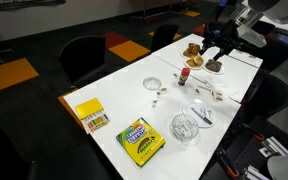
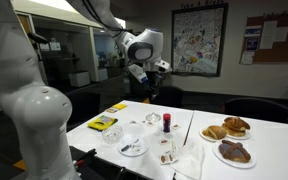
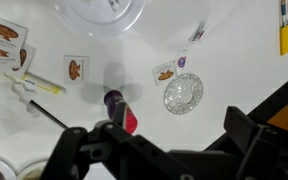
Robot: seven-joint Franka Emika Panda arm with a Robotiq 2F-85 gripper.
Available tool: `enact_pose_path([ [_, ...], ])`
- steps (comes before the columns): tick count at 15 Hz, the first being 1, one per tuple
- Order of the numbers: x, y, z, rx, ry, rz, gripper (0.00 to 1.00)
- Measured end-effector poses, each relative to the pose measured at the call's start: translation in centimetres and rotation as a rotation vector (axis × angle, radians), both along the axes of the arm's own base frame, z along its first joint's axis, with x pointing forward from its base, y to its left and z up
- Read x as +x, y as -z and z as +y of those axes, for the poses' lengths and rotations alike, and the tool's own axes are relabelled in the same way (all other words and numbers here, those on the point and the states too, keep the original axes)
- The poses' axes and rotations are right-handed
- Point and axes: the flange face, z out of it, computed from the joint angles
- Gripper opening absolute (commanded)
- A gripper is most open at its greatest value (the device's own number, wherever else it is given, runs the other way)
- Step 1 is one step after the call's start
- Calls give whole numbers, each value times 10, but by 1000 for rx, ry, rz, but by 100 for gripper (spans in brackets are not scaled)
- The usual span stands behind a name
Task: Pick up one object from the table and put it in the bowl
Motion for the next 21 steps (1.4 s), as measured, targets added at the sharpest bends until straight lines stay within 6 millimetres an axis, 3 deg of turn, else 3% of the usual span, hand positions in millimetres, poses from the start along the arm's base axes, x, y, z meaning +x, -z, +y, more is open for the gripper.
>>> enact_pose_path([
  [5,6,54,-9,-31,124,185,100],
  [12,3,124,-28,-58,-3,349,100],
  [16,17,129,-42,-207,-33,258,100],
  [21,24,132,-40,-247,-41,207,100],
])
